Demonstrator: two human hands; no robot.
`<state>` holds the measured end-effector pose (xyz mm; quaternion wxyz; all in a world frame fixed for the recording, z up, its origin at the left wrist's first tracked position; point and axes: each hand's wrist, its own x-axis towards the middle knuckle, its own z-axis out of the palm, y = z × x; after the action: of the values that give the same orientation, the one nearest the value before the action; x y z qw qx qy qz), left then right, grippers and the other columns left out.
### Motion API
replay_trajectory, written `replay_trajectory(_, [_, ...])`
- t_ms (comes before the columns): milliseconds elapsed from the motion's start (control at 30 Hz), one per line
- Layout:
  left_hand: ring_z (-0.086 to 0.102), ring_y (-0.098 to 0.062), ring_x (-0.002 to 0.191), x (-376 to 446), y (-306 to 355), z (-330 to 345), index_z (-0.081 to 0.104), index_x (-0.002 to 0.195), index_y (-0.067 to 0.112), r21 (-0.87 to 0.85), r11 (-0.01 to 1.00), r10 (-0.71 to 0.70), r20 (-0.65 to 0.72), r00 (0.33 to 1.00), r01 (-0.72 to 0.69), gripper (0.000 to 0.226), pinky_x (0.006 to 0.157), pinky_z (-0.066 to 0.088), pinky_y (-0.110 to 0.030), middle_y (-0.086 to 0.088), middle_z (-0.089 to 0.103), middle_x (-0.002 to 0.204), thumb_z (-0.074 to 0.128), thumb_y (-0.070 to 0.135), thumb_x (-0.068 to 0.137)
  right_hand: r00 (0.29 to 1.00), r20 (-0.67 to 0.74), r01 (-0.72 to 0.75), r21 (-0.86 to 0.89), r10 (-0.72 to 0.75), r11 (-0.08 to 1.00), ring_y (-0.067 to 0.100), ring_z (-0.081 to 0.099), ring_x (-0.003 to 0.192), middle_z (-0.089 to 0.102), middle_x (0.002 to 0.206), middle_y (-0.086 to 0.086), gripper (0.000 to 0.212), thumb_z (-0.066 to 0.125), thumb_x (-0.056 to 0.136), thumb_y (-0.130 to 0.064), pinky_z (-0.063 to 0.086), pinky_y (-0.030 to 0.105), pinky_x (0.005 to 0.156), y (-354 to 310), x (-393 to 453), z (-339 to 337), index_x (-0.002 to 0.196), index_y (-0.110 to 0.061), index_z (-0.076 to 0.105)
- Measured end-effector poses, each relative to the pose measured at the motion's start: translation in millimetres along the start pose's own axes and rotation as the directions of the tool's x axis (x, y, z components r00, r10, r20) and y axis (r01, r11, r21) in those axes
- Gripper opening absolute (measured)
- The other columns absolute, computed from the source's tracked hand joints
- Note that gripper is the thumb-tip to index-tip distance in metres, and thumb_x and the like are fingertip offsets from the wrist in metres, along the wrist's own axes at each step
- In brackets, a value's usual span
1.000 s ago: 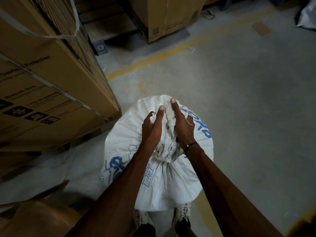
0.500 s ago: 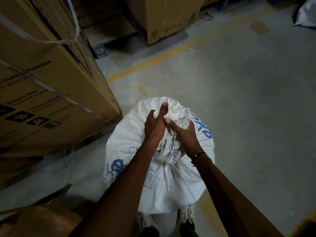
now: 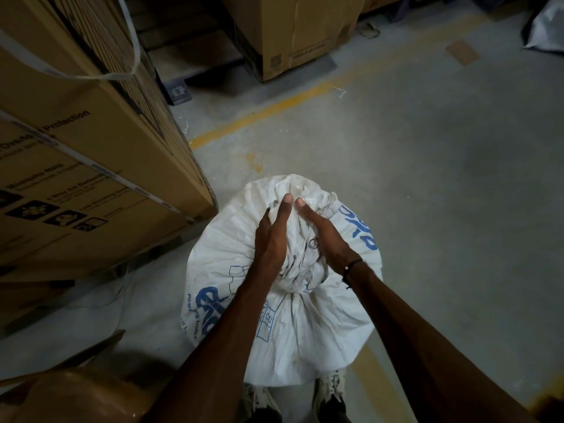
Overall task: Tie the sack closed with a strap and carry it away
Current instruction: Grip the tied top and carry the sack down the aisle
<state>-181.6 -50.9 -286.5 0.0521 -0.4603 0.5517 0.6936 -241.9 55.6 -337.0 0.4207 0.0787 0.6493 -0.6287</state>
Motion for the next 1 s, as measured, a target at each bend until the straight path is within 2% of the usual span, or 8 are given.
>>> replay_trajectory(67, [0.059, -0.011, 0.099, -8.2, -4.6, 3.2, 0.063, 0.11, 0.027, -0.061, 0.998, -0.03, -0.086, 0.996, 0.025, 0.037, 0.089, 0.045, -0.028, 0.01, 0.06, 0.098, 0.056, 0.061, 0.099, 1.0, -0.013, 0.012, 0.024, -0.012, 1.0, 0.019, 0.07, 0.129, 0.076, 0.135, -0.002, 0.083, 0.078, 0.072, -0.084, 0.047, 0.047, 0.12, 9.1, -4.4, 7.9, 0.137, -0.032, 0.073])
replay_trajectory(133, [0.061, -0.023, 0.121, -14.5, -9.2, 3.5, 0.058, 0.139, 0.017, -0.106, 0.99, -0.104, -0.12, 0.987, 0.091, 0.073, 0.101, 0.047, -0.036, -0.002, 0.065, 0.125, 0.059, 0.072, 0.091, 0.999, -0.032, 0.012, 0.106, -0.009, 0.994, 0.02, 0.07, 0.129, 0.076, 0.136, 0.002, 0.082, 0.079, 0.075, -0.079, 0.047, 0.047, 0.12, 19.0, -12.2, 13.2, 0.138, -0.027, 0.072])
replay_trajectory(200, [0.057, -0.029, 0.135, -20.0, -10.6, 2.6, 0.053, 0.147, 0.018, -0.115, 0.989, -0.113, -0.153, 0.982, 0.096, 0.094, 0.114, 0.045, -0.047, -0.007, 0.06, 0.146, 0.06, 0.083, 0.081, 0.998, -0.059, 0.013, 0.173, -0.003, 0.985, 0.021, 0.07, 0.13, 0.076, 0.136, 0.003, 0.083, 0.079, 0.077, -0.079, 0.046, 0.048, 0.121, 24.1, -22.9, 18.3, 0.14, -0.025, 0.071])
replay_trajectory(367, [0.051, -0.031, 0.142, -57.7, 3.6, -0.3, 0.05, 0.149, 0.014, -0.085, 0.994, -0.088, -0.188, 0.978, 0.072, 0.095, 0.118, 0.042, -0.049, -0.01, 0.054, 0.154, 0.057, 0.082, 0.083, 0.991, -0.134, 0.055, 0.238, -0.023, 0.97, 0.017, 0.069, 0.131, 0.075, 0.137, -0.002, 0.081, 0.078, 0.076, -0.079, 0.048, 0.046, 0.12, 15.4, -59.4, 28.3, 0.139, -0.028, 0.071])
replay_trajectory(500, [0.047, -0.032, 0.145, -80.8, 32.3, -7.0, 0.043, 0.154, 0.008, 0.026, 0.996, -0.087, -0.109, 0.99, 0.09, 0.088, 0.116, 0.04, -0.044, -0.014, 0.048, 0.158, 0.055, 0.072, 0.094, 0.989, -0.145, 0.039, 0.29, 0.003, 0.956, 0.023, 0.07, 0.131, 0.075, 0.138, 0.004, 0.081, 0.078, 0.077, -0.08, 0.047, 0.049, 0.12, -5.8, -82.6, 36.1, 0.139, -0.028, 0.071])
replay_trajectory(667, [0.059, -0.036, 0.132, -108.8, 59.2, -15.9, 0.054, 0.147, 0.007, 0.182, 0.975, -0.134, 0.007, 0.991, 0.131, 0.084, 0.112, 0.048, -0.045, -0.017, 0.06, 0.146, 0.056, 0.071, 0.093, 0.977, -0.209, 0.04, 0.336, 0.034, 0.941, 0.029, 0.067, 0.135, 0.072, 0.141, 0.01, 0.079, 0.077, 0.081, -0.077, 0.043, 0.052, 0.123, -7.2, -106.3, 41.7, 0.14, -0.025, 0.071])
replay_trajectory(767, [0.066, -0.034, 0.121, -131.2, 65.6, -16.8, 0.069, 0.129, 0.012, 0.229, 0.969, -0.089, -0.031, 0.996, 0.094, 0.074, 0.106, 0.053, -0.045, -0.014, 0.071, 0.132, 0.059, 0.074, 0.089, 0.972, -0.232, 0.053, 0.353, 0.033, 0.934, 0.03, 0.07, 0.13, 0.075, 0.136, 0.011, 0.079, 0.077, 0.079, -0.079, 0.047, 0.053, 0.12, -11.6, -125.0, 50.3, 0.136, -0.024, 0.073])
replay_trajectory(1000, [0.065, -0.027, 0.115, -174.7, 106.9, -7.2, 0.069, 0.124, 0.016, 0.147, 0.989, 0.001, -0.023, 1.0, 0.003, 0.062, 0.104, 0.051, -0.039, -0.006, 0.069, 0.12, 0.064, 0.068, 0.089, 0.96, -0.281, 0.128, 0.418, -0.006, 0.899, 0.035, 0.073, 0.123, 0.078, 0.128, 0.015, 0.084, 0.083, 0.071, -0.079, 0.05, 0.057, 0.116, -58.1, -163.2, 56.8, 0.131, -0.02, 0.077])
